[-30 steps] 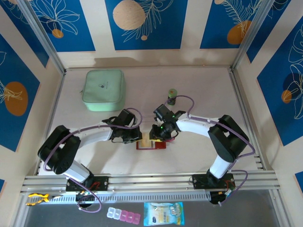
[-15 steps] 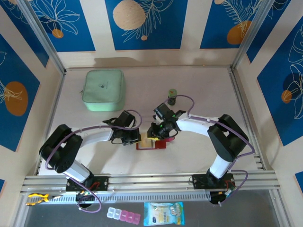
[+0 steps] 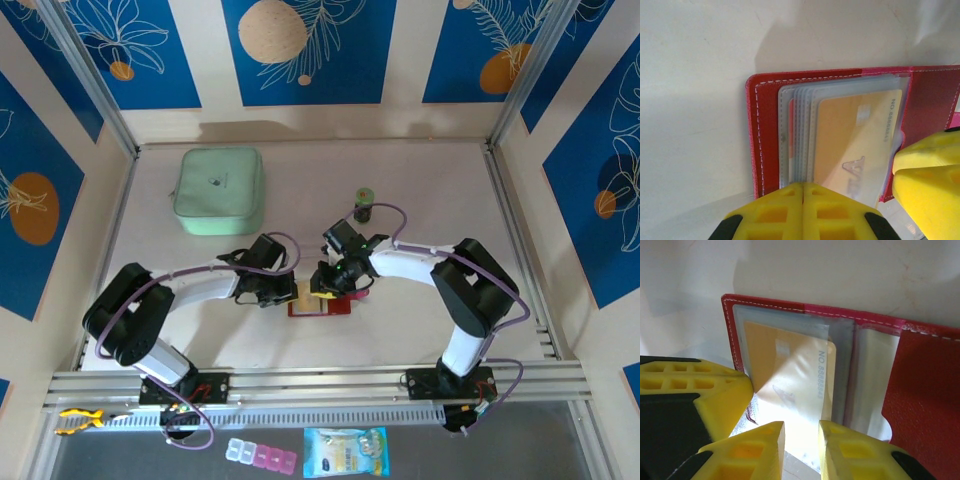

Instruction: Take the credit cards out of the card holder

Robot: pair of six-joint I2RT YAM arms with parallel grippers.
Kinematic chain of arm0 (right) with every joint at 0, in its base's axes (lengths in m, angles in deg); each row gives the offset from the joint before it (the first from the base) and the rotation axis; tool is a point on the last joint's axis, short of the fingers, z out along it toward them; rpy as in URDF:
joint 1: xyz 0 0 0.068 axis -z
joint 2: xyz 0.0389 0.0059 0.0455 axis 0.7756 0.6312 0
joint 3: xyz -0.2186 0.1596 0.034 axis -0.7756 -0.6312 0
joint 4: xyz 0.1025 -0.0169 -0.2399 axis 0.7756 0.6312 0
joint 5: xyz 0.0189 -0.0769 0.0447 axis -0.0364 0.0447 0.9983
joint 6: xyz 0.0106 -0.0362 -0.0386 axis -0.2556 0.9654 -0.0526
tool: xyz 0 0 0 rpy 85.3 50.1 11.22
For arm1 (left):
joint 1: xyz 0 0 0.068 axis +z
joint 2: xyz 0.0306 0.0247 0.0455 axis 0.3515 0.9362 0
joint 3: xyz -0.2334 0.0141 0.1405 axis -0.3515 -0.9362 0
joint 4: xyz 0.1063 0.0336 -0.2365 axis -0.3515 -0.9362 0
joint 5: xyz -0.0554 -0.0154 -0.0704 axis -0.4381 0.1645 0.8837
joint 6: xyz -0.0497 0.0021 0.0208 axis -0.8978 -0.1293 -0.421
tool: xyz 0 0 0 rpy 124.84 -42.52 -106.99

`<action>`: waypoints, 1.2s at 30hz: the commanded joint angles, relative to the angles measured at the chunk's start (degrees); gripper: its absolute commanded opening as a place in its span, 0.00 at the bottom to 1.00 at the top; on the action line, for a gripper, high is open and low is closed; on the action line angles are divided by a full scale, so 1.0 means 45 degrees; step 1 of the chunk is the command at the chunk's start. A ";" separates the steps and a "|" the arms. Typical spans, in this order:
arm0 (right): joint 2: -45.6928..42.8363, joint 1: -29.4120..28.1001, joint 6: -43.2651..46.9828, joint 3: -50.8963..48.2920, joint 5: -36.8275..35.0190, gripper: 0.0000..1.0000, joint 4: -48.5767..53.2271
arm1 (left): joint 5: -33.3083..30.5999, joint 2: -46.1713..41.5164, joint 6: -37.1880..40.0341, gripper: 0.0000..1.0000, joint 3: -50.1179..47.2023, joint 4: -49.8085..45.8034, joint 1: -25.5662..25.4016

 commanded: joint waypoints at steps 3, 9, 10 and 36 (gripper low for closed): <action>0.0250 0.0041 -0.0117 -0.0098 0.0325 0.26 0.0000 | -0.0172 0.0195 0.0176 0.04 -0.0147 -0.0360 -0.0102; 0.0374 0.0031 -0.0134 -0.0101 0.0488 0.24 -0.0126 | -0.0177 0.0209 0.0154 0.04 -0.0158 -0.0341 -0.0120; 0.0406 0.0022 -0.0140 -0.0100 0.0563 0.24 -0.0173 | -0.0172 0.0196 0.0154 0.04 -0.0158 -0.0334 -0.0108; -0.0076 -0.0223 0.0659 0.0938 -0.1525 0.24 0.2304 | -0.0254 0.0010 0.0194 0.04 -0.0061 -0.0519 -0.0107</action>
